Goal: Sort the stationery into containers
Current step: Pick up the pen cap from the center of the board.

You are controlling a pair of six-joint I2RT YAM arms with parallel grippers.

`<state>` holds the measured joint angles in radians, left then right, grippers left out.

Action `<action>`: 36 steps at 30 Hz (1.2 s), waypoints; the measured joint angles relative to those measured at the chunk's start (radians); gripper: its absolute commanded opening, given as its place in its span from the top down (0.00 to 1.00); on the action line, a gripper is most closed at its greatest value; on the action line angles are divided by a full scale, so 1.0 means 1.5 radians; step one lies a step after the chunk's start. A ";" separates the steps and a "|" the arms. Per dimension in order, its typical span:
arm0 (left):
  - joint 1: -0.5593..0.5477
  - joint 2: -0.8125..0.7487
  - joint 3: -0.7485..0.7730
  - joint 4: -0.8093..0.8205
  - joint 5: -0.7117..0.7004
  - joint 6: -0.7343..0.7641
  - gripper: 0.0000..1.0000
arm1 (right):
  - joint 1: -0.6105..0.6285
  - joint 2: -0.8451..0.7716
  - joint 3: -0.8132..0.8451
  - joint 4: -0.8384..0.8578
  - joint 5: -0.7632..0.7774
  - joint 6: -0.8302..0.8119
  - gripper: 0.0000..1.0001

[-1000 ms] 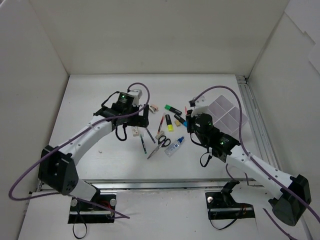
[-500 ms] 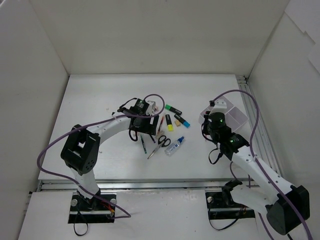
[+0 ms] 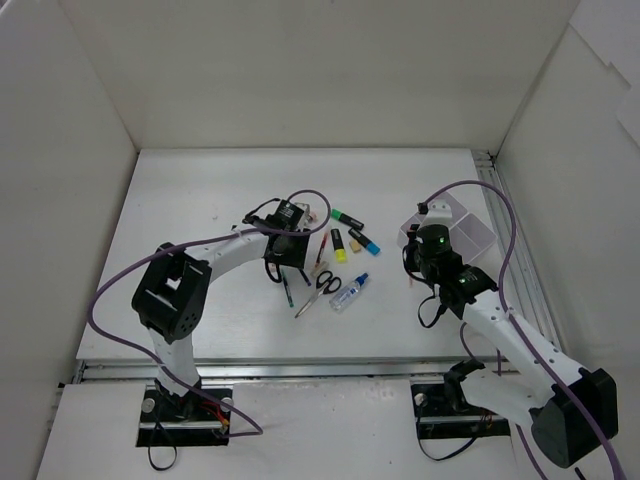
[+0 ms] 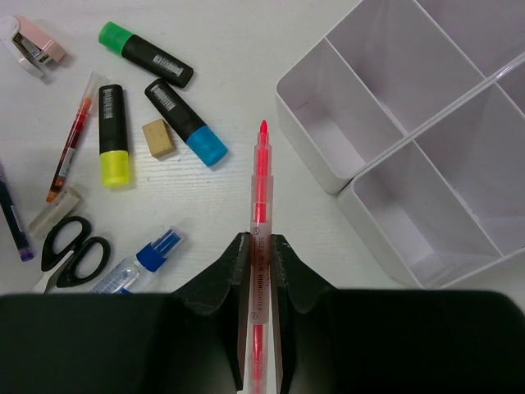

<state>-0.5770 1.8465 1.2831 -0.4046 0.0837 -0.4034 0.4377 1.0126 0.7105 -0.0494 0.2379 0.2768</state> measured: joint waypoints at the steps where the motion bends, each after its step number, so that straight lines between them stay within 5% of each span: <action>1: 0.001 0.001 0.000 0.000 -0.005 -0.002 0.57 | 0.000 0.000 0.000 -0.002 0.000 0.000 1.00; 23: 0.010 0.041 0.003 0.000 -0.042 -0.048 0.71 | 0.000 -0.006 0.000 -0.021 0.000 -0.001 1.00; 33: 0.010 0.040 -0.002 0.006 -0.049 -0.047 1.00 | 0.000 -0.006 0.000 -0.026 0.000 -0.007 1.00; 36: 0.010 0.039 -0.003 0.008 -0.049 -0.041 1.00 | 0.000 -0.006 0.000 -0.026 -0.012 -0.016 1.00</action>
<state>-0.5621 1.9049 1.2781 -0.3923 0.0097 -0.4648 0.4374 1.0039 0.7101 -0.0879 0.2199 0.2523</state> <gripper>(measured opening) 0.064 0.098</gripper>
